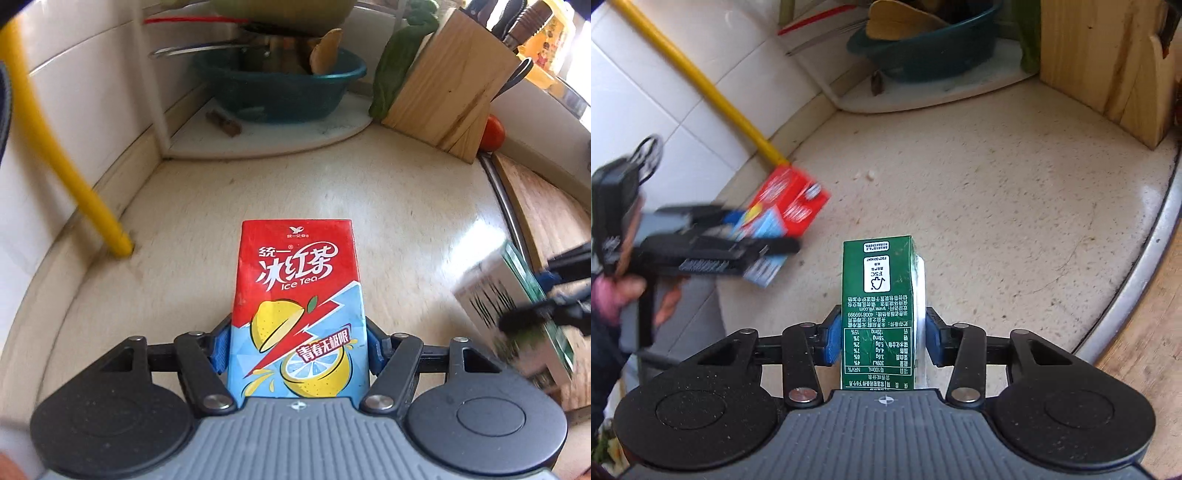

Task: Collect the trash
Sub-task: 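Carry both cartons down over the black bin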

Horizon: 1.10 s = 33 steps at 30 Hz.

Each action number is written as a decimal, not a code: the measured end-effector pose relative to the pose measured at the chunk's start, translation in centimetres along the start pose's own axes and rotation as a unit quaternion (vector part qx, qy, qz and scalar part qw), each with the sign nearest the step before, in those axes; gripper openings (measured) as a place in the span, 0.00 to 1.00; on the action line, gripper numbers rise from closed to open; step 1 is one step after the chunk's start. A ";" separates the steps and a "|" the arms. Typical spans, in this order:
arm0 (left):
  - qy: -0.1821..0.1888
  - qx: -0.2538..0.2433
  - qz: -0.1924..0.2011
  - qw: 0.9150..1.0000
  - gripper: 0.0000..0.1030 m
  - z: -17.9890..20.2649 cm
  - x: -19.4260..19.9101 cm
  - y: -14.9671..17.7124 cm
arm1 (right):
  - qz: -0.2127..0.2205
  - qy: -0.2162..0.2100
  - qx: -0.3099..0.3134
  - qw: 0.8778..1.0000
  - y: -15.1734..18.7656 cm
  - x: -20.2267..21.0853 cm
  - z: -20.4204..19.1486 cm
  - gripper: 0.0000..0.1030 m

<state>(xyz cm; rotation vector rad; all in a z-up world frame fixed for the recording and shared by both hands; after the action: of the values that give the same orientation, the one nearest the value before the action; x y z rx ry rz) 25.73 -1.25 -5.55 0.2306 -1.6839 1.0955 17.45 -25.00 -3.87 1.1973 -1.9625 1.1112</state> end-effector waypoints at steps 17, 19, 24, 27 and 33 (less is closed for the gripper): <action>-0.078 0.043 -0.022 0.996 0.67 3.2 0.4 4.9 | -0.021 0.039 0.071 0.996 1.3 -1.4 -0.8 0.72; -0.087 0.057 -0.015 0.994 0.65 3.3 0.5 5.0 | -0.018 0.034 0.075 0.996 1.6 -1.3 -0.6 0.69; -0.093 0.090 0.005 0.991 0.62 4.0 1.2 5.5 | -0.018 0.012 0.083 0.996 1.6 -1.0 -0.5 0.51; -0.092 0.106 0.016 0.990 0.62 4.7 1.9 5.7 | -0.027 -0.012 0.076 0.997 1.7 -1.0 -0.2 0.51; -0.090 0.120 0.032 0.988 0.62 5.8 3.5 6.1 | -0.017 -0.027 0.083 0.996 2.0 -0.1 -1.1 0.51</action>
<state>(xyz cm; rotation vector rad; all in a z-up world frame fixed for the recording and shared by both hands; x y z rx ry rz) 16.59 -0.98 -6.03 0.4435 -1.7251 1.3598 15.69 -23.47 -4.09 1.3541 -1.9137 1.2562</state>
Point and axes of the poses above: each gripper's, at about its wrist camera, not at the fingertips, and x roughly against the way its jaws point, z to its right, y to its underside, the point moved 1 cm from there along -x, roughly the way its jaws point, and after that the axes turned 9 degrees about -x, right-handed, at the moved point
